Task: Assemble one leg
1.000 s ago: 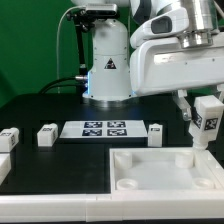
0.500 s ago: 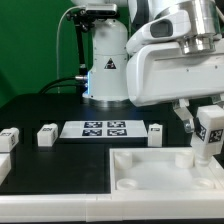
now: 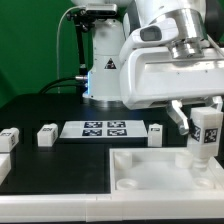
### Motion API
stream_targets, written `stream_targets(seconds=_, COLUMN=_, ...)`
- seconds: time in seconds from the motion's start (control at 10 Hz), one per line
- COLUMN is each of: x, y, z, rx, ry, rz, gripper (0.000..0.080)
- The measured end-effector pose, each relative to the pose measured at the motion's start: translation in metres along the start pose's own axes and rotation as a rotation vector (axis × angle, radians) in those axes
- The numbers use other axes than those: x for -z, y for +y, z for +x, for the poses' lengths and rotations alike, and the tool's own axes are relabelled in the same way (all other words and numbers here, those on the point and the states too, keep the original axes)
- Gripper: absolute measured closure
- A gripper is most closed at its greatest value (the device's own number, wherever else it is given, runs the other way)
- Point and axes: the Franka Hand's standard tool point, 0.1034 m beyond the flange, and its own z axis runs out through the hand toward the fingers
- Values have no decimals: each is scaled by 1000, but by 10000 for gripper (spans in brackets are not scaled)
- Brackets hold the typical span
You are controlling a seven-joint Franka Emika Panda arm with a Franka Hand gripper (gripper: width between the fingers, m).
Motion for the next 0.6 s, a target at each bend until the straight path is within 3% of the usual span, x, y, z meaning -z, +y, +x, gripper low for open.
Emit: stream_targets(seconds=0.6, x=-10, y=-9, z=-14, rx=4, ry=-20, rz=14, gripper=509)
